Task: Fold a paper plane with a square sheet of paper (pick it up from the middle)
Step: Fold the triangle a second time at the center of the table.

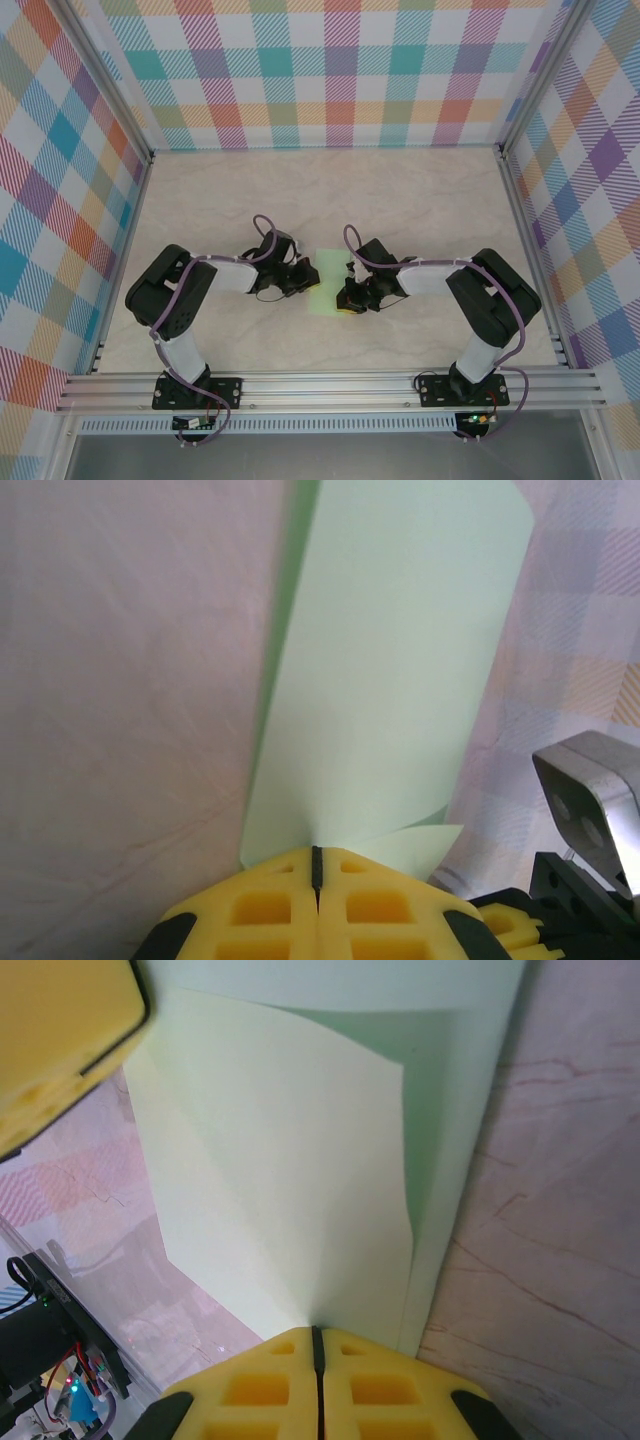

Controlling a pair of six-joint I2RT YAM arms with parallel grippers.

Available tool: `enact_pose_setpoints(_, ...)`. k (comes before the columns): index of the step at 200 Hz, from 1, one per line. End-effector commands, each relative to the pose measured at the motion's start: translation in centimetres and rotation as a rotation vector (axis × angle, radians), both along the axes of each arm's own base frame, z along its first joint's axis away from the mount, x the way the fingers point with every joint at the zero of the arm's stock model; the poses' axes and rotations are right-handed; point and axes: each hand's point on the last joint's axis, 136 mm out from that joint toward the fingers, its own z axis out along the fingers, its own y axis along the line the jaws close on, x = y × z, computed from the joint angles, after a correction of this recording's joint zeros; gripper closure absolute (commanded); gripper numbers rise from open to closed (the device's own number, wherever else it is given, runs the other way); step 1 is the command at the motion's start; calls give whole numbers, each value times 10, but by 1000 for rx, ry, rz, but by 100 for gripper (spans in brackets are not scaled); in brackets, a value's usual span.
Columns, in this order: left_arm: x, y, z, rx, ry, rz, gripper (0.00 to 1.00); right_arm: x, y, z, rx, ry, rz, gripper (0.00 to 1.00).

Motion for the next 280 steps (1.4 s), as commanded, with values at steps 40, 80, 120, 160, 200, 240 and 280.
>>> enact_pose_setpoints(40, 20, 51, -36, 156, 5, 131, 96, -28, -38, -36, -186, 117, -28, 93)
enact_pose_setpoints(80, 22, 56, -34, 162, 8, 130, 95, -26, -36, -34, -178, 111, -27, 93)
enact_pose_setpoints(120, 30, 50, -4, 112, -33, 112, 94, -25, -33, -33, -168, 110, -25, 93)
enact_pose_setpoints(160, 30, 36, 46, 12, -97, 81, 89, -21, -29, -29, -152, 101, -23, 93)
enact_pose_setpoints(200, 9, 6, 58, -54, -73, -27, 88, -18, -27, -27, -146, 94, -22, 93)
enact_pose_setpoints(240, -5, -18, 36, -51, -26, -100, 89, -19, -27, -26, -144, 91, -25, 92)
enact_pose_setpoints(280, -9, -9, -1, 32, 45, -79, 91, -14, -21, -17, -118, 76, -23, 92)
